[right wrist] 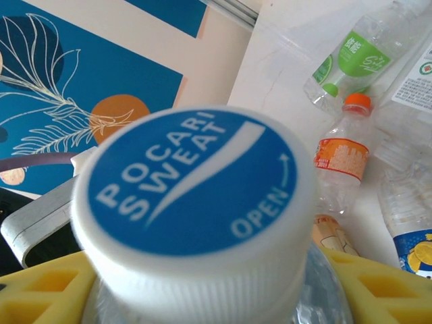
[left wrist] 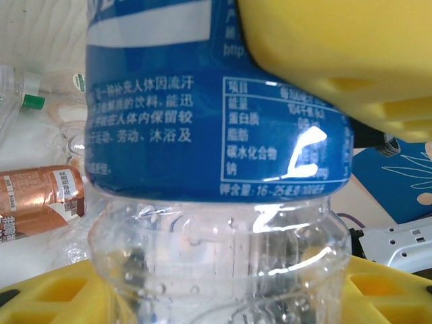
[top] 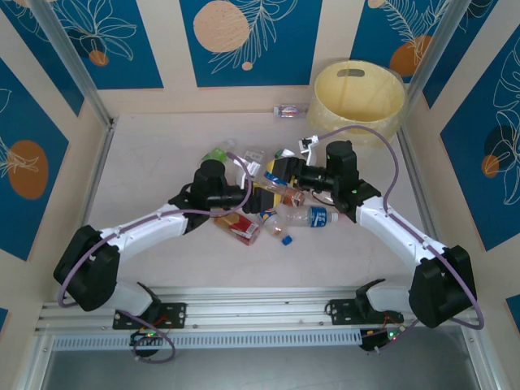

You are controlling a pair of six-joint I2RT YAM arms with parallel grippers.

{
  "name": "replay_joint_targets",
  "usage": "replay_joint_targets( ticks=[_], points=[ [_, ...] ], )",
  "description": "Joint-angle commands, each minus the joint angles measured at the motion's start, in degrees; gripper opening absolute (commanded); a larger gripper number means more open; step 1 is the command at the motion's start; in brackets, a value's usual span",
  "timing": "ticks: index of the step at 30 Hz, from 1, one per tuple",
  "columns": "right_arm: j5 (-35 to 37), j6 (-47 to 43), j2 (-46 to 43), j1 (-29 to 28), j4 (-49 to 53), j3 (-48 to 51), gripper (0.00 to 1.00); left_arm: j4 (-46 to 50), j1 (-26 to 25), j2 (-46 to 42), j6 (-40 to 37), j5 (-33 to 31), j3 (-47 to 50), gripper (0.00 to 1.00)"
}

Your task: Put the plastic bottles in the bin

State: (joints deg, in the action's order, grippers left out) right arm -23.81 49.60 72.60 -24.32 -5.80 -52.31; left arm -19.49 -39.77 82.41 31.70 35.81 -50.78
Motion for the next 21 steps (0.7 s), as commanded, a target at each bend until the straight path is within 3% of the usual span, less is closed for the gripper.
replay_joint_targets(
  ticks=[1,4,8,13,18,21],
  points=[
    [0.1,-3.0,0.0,-0.3,3.4,-2.5,0.57,-0.6,-0.6,0.3,-1.9,0.1,-2.3,0.44],
    [0.6,-3.5,0.0,-0.4,3.8,-2.7,0.49,0.6,-0.6,0.2,-2.2,-0.6,-2.5,0.51],
    [1.7,-4.1,0.2,-0.2,5.7,-3.6,0.35,1.3,-0.6,0.0,-2.6,-0.7,-2.7,0.73],
    [4.3,-5.6,-0.2,0.0,8.5,-4.5,0.3,1.4,-0.5,-1.3,-3.1,-2.5,-1.7,0.99],
    [10.1,-7.4,-0.9,1.1,14.5,-5.8,0.29,0.9,-0.5,-3.6,-4.6,-5.6,0.4,1.0],
    [13.6,-10.0,-1.6,2.0,18.3,-6.6,0.28,2.4,-0.5,-5.6,-5.2,-12.4,2.0,1.0]
  ],
)
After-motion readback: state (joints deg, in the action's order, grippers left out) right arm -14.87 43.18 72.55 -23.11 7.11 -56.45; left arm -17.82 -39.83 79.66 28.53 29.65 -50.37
